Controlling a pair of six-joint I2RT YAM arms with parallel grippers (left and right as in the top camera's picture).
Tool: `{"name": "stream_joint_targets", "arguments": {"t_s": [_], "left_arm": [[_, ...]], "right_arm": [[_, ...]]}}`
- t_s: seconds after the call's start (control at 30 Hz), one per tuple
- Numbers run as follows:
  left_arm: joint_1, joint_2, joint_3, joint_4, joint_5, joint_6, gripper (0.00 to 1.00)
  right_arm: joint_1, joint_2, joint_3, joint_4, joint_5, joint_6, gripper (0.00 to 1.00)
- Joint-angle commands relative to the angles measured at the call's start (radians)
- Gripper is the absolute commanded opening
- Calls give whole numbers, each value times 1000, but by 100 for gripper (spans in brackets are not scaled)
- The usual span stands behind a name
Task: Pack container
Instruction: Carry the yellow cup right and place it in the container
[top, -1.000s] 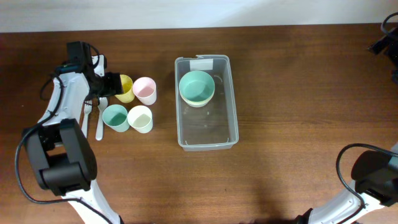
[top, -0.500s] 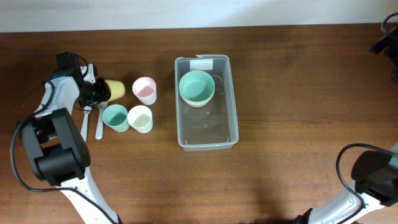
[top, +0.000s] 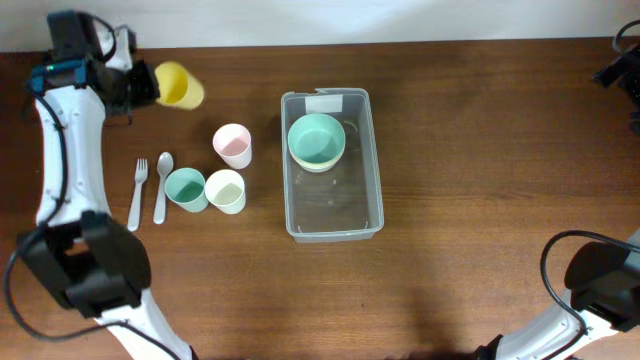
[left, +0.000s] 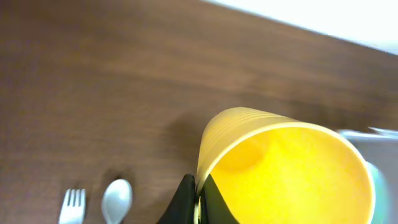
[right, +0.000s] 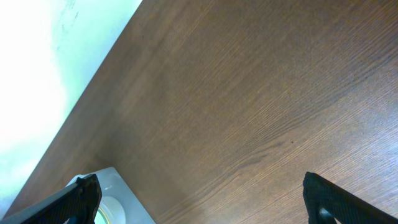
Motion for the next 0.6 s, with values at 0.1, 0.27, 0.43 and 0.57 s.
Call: {"name": "stream_joint_targets", "arguments": {"t_s": [0.1, 0.27, 0.43, 0.57], "left_arm": [[-188, -127, 21, -58, 16, 31, 1], [-344, -150, 21, -183, 16, 26, 1], [-484, -150, 20, -327, 15, 24, 1], [-629, -149, 11, -361, -63, 23, 2]], "right_arm": [[-3, 5, 2, 3, 2, -2, 99], [-3, 5, 2, 3, 2, -2, 99], [-3, 5, 2, 3, 2, -2, 99], [-3, 5, 2, 3, 2, -2, 99]]}}
